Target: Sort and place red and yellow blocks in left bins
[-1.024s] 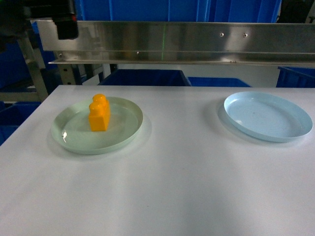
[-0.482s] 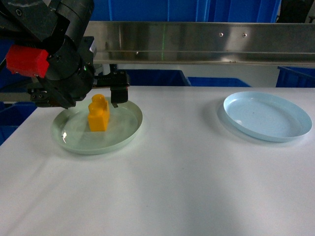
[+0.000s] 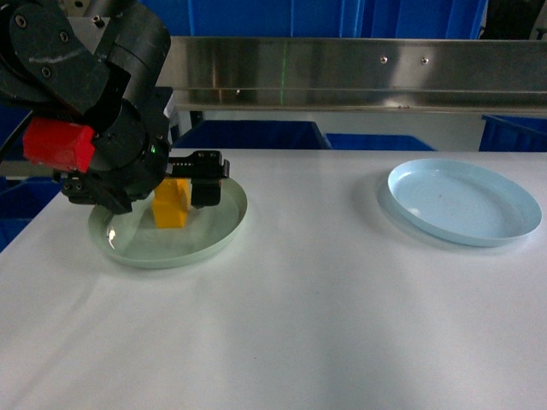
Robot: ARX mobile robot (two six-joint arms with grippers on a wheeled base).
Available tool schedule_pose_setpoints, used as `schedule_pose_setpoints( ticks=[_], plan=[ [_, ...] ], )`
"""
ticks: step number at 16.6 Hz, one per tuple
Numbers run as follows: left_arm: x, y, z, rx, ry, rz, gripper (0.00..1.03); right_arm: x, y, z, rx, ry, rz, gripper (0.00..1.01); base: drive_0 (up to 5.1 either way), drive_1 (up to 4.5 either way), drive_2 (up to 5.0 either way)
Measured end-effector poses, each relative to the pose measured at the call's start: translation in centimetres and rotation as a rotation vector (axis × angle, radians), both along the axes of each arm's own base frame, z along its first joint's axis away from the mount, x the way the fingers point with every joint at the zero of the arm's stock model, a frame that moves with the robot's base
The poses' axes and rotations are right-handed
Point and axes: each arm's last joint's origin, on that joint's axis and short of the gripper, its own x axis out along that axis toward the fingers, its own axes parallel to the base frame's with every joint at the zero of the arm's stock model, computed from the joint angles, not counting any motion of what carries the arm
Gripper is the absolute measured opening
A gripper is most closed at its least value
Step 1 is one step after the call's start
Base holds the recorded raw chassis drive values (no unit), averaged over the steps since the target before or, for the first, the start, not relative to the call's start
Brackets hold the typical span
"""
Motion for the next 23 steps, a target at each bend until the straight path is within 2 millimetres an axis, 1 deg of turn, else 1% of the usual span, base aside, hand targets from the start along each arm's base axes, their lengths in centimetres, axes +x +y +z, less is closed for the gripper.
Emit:
schedule_pose_setpoints(
  ticks=[1, 2, 3, 4, 5, 7, 8, 9, 10, 11, 12, 13, 14, 15, 19, 23],
  plan=[
    [-0.2, 0.0, -0.2, 0.006, 0.011, -0.004, 0.74, 0.0, 0.0, 0.0, 0.0, 0.0, 0.0, 0.29, 0.0, 0.0, 0.0],
    [-0.1, 0.1, -0.2, 0.01, 0.005, -0.012, 0.53, 0.0, 0.0, 0.0, 0.0, 0.0, 0.0, 0.29, 0.0, 0.0, 0.0],
    [-0.1, 0.1, -0.2, 0.011, 0.005, -0.013, 0.42, 0.0, 0.0, 0.0, 0.0, 0.0, 0.0, 0.29, 0.0, 0.0, 0.0],
    [-0.1, 0.1, -0.2, 0.011, 0.002, -0.014, 0.33, 0.0, 0.0, 0.0, 0.0, 0.0, 0.0, 0.29, 0.0, 0.0, 0.0],
    [-0.1, 0.1, -0.2, 0.01, -0.001, -0.017, 0.29, 0.0, 0.0, 0.0, 0.0, 0.0, 0.0, 0.29, 0.0, 0.0, 0.0],
    [-0.1, 0.0, -0.1, -0.006, -0.021, -0.033, 0.29, 0.0, 0.0, 0.0, 0.0, 0.0, 0.0, 0.29, 0.0, 0.0, 0.0],
    [-0.2, 0.3, 0.2, -0.017, -0.043, -0.041, 0.29, 0.0, 0.0, 0.0, 0.0, 0.0, 0.0, 0.29, 0.0, 0.0, 0.0],
    [-0.5, 1.0, 1.2, -0.031, -0.112, -0.051, 0.29, 0.0, 0.0, 0.0, 0.0, 0.0, 0.0, 0.29, 0.0, 0.0, 0.0],
    [-0.9, 2.1, 2.8, -0.046, -0.189, -0.058, 0.28, 0.0, 0.0, 0.0, 0.0, 0.0, 0.0, 0.29, 0.0, 0.0, 0.0],
    [-1.5, 3.9, 5.8, -0.046, -0.332, -0.047, 0.28, 0.0, 0.0, 0.0, 0.0, 0.0, 0.0, 0.29, 0.0, 0.0, 0.0],
    [-2.7, 6.6, 10.0, -0.035, -0.457, -0.036, 0.28, 0.0, 0.0, 0.0, 0.0, 0.0, 0.0, 0.29, 0.0, 0.0, 0.0],
    [-7.3, 12.3, 16.8, -0.035, -0.596, -0.008, 0.28, 0.0, 0.0, 0.0, 0.0, 0.0, 0.0, 0.29, 0.0, 0.0, 0.0],
    [-11.0, 13.0, 15.1, -0.096, -0.424, -0.042, 0.28, 0.0, 0.0, 0.0, 0.0, 0.0, 0.0, 0.29, 0.0, 0.0, 0.0],
    [-12.8, 13.3, 16.0, -0.103, -0.43, -0.034, 0.28, 0.0, 0.0, 0.0, 0.0, 0.0, 0.0, 0.29, 0.0, 0.0, 0.0],
    [-13.1, 13.6, 16.7, -0.094, -0.473, -0.027, 0.28, 0.0, 0.0, 0.0, 0.0, 0.0, 0.0, 0.29, 0.0, 0.0, 0.0],
    [-13.0, 13.7, 16.6, -0.089, -0.476, -0.021, 0.28, 0.0, 0.0, 0.0, 0.0, 0.0, 0.0, 0.29, 0.0, 0.0, 0.0]
  ],
)
